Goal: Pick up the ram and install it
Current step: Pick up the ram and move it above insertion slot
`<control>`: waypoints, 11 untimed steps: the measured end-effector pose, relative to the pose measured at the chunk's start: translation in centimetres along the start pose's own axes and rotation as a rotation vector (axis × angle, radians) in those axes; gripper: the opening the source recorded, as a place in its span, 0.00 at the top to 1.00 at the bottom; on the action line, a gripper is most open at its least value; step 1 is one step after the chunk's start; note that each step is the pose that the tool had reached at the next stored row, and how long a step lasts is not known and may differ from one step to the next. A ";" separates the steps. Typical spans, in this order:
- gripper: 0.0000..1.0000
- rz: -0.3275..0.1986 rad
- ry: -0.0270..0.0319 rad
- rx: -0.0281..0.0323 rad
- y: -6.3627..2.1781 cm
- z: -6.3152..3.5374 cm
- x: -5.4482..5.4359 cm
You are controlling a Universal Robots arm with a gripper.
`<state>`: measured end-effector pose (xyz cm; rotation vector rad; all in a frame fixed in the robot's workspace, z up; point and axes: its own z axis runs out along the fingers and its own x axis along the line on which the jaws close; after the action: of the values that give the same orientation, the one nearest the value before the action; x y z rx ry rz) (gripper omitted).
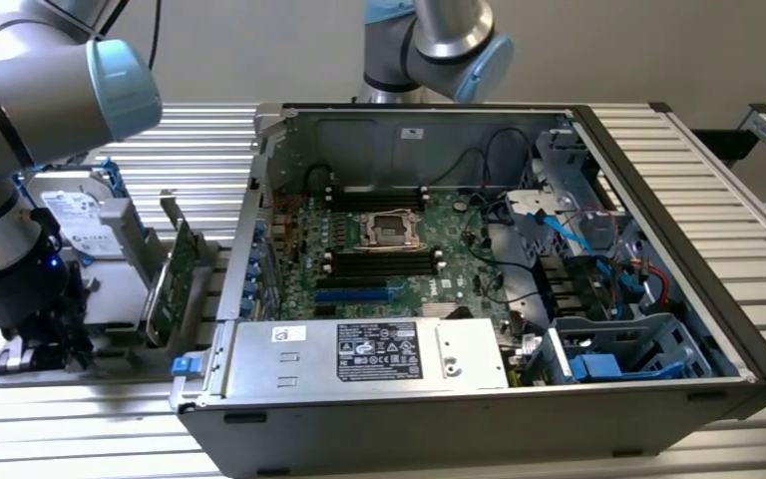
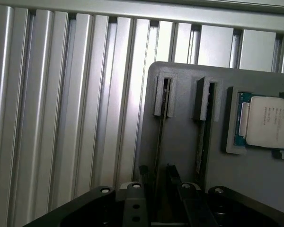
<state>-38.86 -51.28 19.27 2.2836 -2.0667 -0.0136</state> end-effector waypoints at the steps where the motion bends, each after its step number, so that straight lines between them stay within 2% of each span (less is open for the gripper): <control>1: 0.70 0.000 0.0003 0.0019 0.04 0.00 0.0; 11: 0.70 0.000 0.0008 0.0035 0.37 0.01 -0.1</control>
<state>-39.24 -51.25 19.27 2.2851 -2.0681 -0.0090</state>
